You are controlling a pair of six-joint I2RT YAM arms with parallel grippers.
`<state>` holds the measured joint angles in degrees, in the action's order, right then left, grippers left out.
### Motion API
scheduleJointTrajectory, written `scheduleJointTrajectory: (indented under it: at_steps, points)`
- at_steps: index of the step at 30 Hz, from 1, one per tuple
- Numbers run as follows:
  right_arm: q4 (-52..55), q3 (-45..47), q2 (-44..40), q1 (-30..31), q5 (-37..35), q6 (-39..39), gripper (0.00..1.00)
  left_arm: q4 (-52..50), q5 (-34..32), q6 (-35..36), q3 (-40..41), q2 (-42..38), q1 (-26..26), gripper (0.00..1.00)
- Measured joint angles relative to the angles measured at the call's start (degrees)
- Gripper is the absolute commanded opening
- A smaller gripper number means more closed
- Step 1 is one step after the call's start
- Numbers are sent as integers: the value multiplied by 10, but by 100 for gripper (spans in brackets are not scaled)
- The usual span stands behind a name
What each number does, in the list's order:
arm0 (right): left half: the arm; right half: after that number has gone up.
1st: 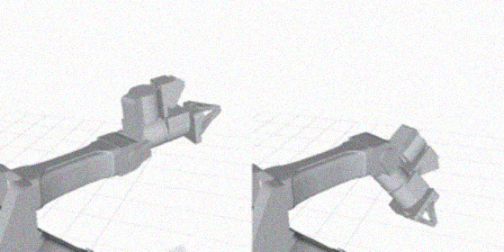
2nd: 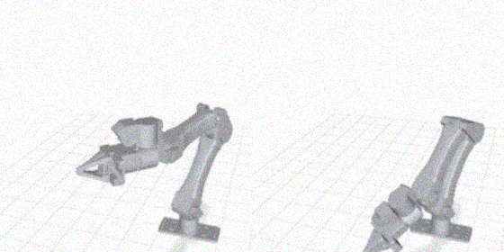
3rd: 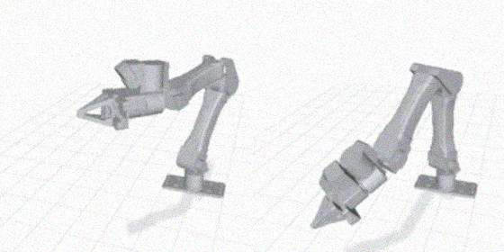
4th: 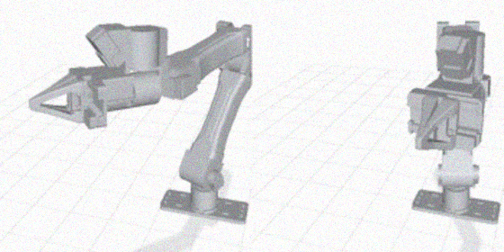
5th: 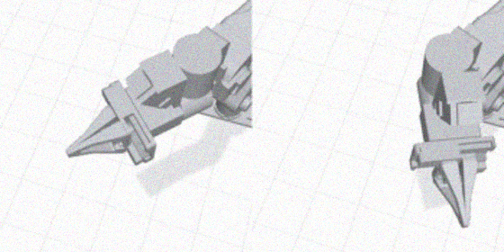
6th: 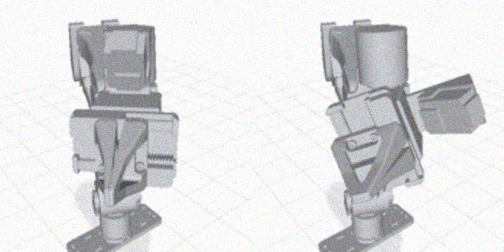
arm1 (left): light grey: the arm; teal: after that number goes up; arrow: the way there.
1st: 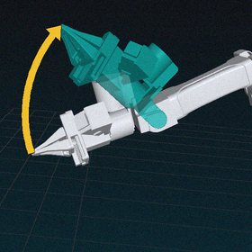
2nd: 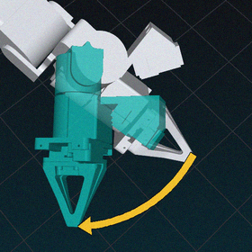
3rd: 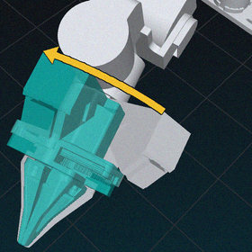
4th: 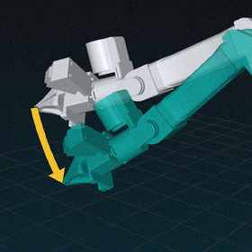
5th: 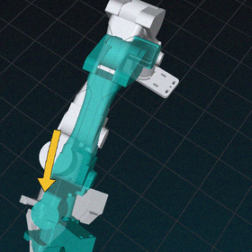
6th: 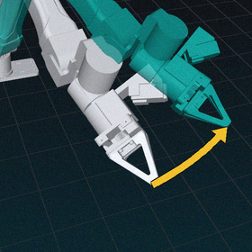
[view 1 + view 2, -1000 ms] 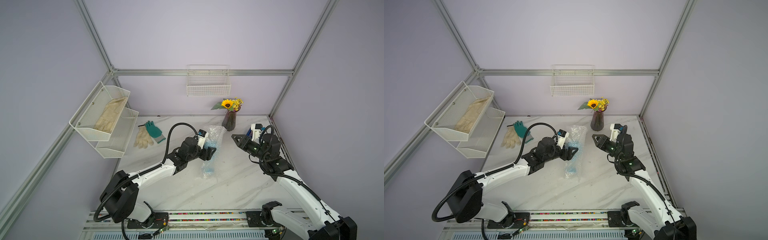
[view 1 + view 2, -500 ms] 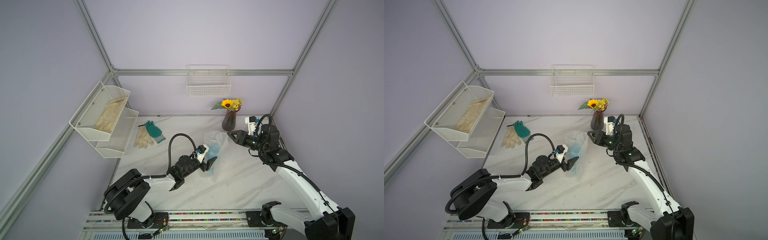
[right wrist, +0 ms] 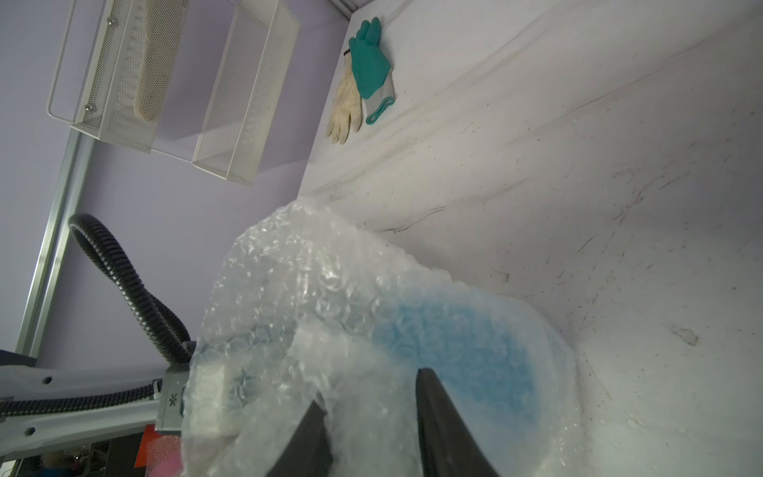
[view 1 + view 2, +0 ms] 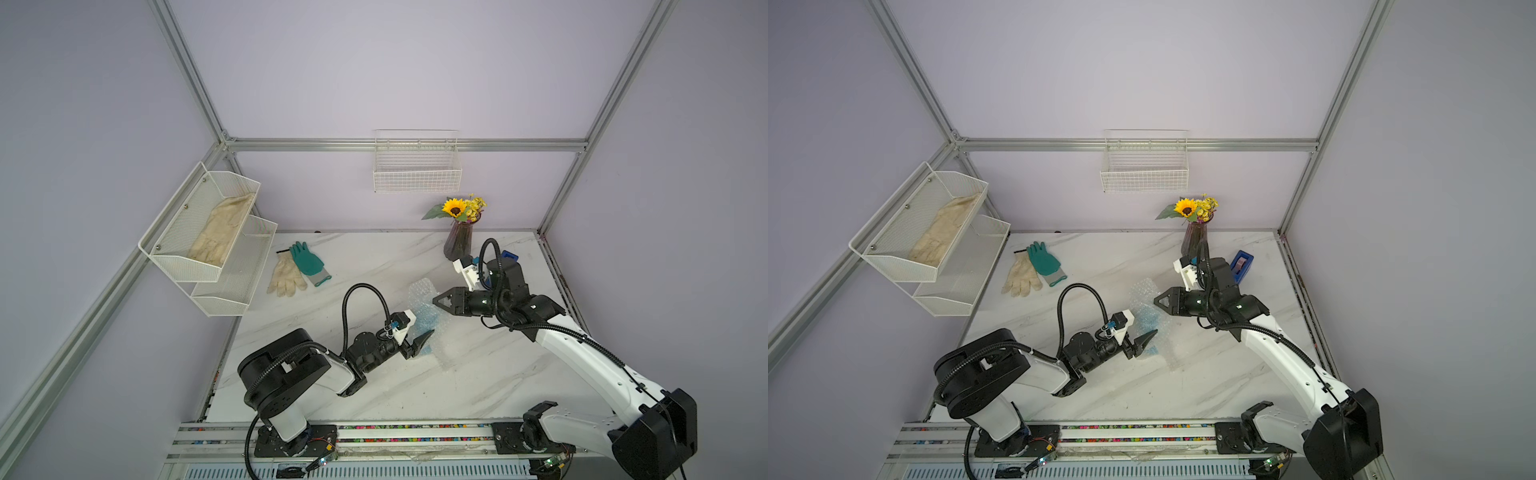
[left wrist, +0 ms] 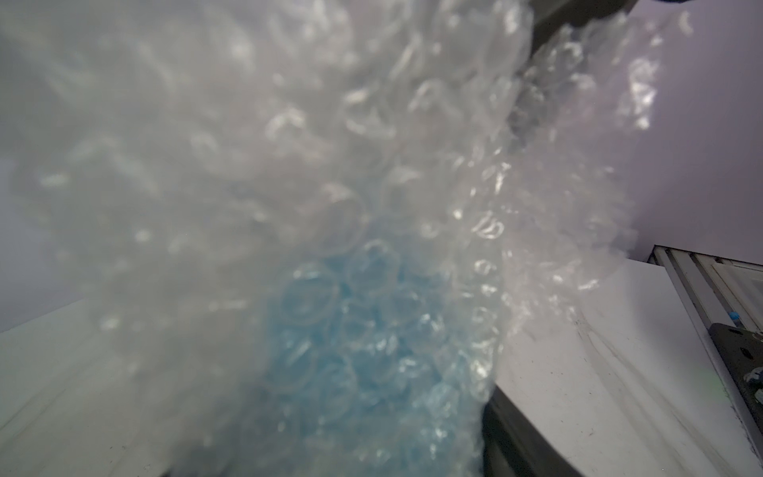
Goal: Wrap wine glasses in bubble wrap
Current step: Wrap the wine glass in bubble wrap.
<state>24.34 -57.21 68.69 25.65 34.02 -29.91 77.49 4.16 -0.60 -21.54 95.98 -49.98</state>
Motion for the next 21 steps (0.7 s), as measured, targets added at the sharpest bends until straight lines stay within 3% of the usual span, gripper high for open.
scheduleJointTrajectory:
  at_steps: [12,21]
  points:
    - [55,-52,81,90,-66,24,13,34,-4,-3,16,22,-1,69]
    - [101,-71,118,110,-160,32,10,29,-6,-2,18,19,-3,71]
